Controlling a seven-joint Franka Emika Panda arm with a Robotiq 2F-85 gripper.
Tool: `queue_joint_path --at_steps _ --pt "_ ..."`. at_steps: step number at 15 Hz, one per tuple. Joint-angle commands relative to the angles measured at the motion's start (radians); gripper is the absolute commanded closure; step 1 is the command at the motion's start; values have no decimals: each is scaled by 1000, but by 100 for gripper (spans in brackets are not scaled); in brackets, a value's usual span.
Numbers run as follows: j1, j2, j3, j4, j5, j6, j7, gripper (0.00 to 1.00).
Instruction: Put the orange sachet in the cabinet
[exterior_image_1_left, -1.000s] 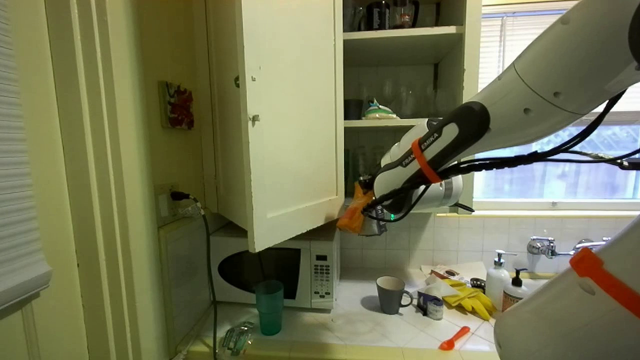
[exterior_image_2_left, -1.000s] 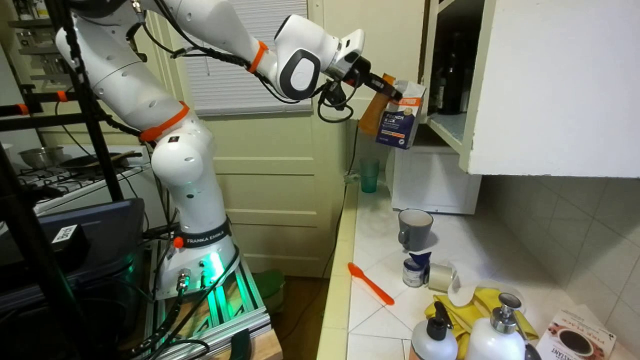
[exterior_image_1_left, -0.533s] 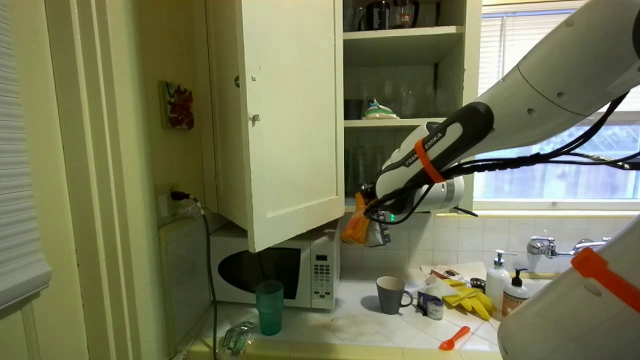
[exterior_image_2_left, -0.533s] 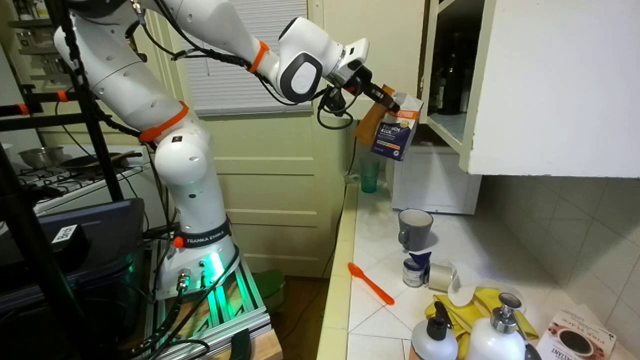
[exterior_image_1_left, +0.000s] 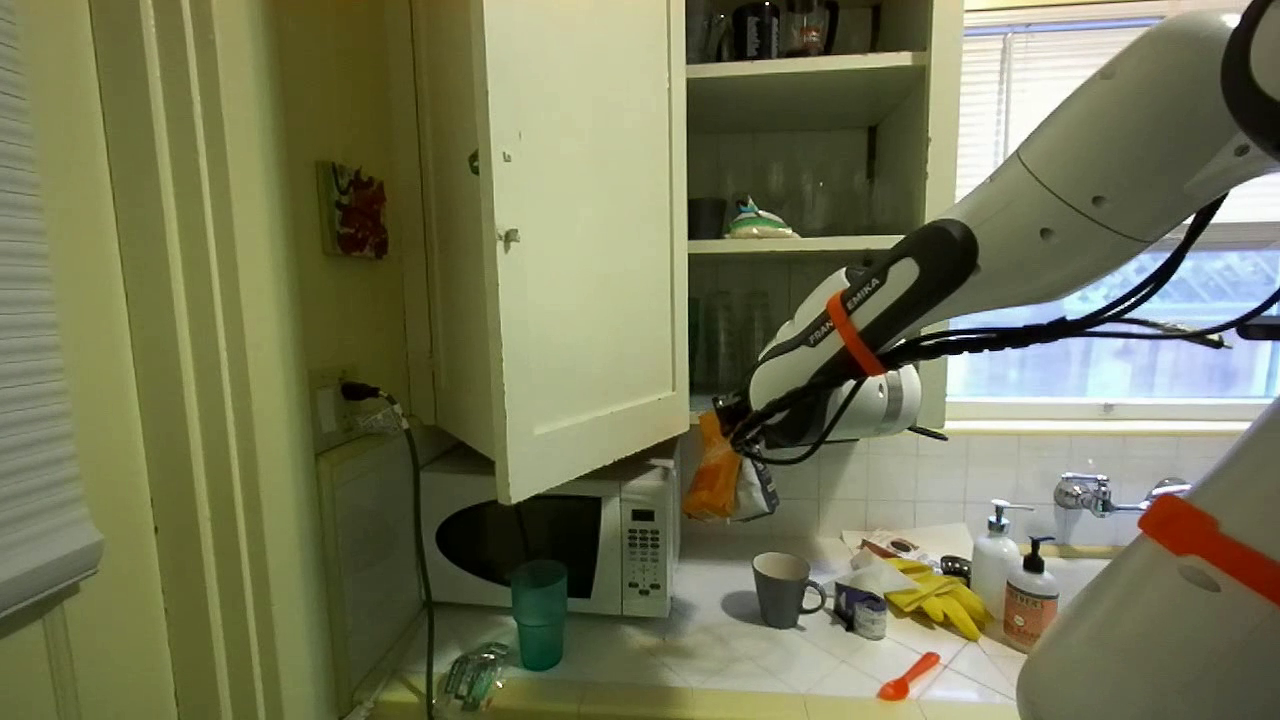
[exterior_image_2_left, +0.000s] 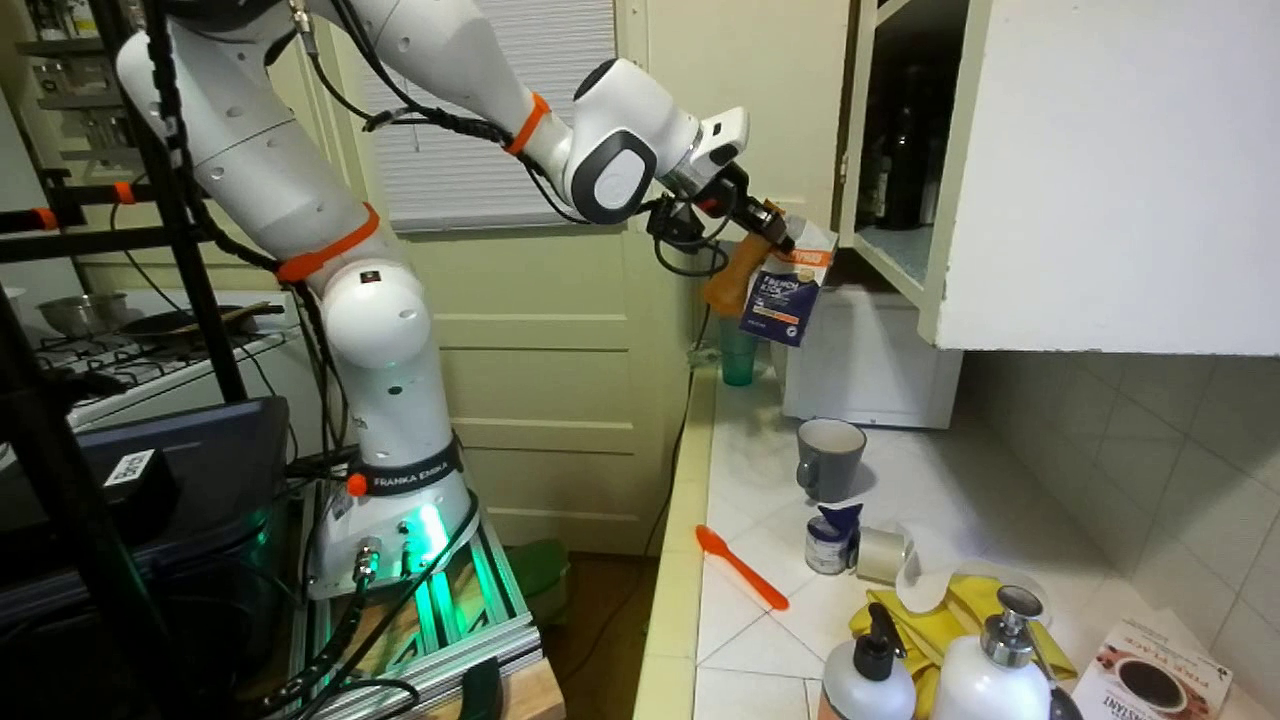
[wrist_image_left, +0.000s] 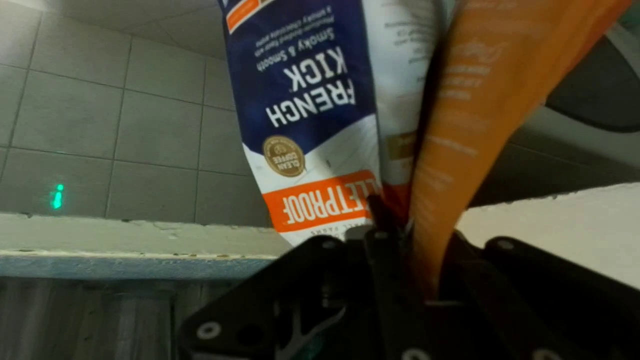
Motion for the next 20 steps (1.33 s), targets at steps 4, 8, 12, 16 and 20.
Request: queue_joint_path --at_steps 4,8,12,16,20 --pt "222 74 -220 0 -12 136 -71 97" --pt "326 117 -333 0 -21 214 -58 97" --pt "432 155 -449 0 -41 275 -38 97" --pt "440 170 -470 0 -39 237 -61 90" --pt "448 196 -491 0 -48 237 -61 90"
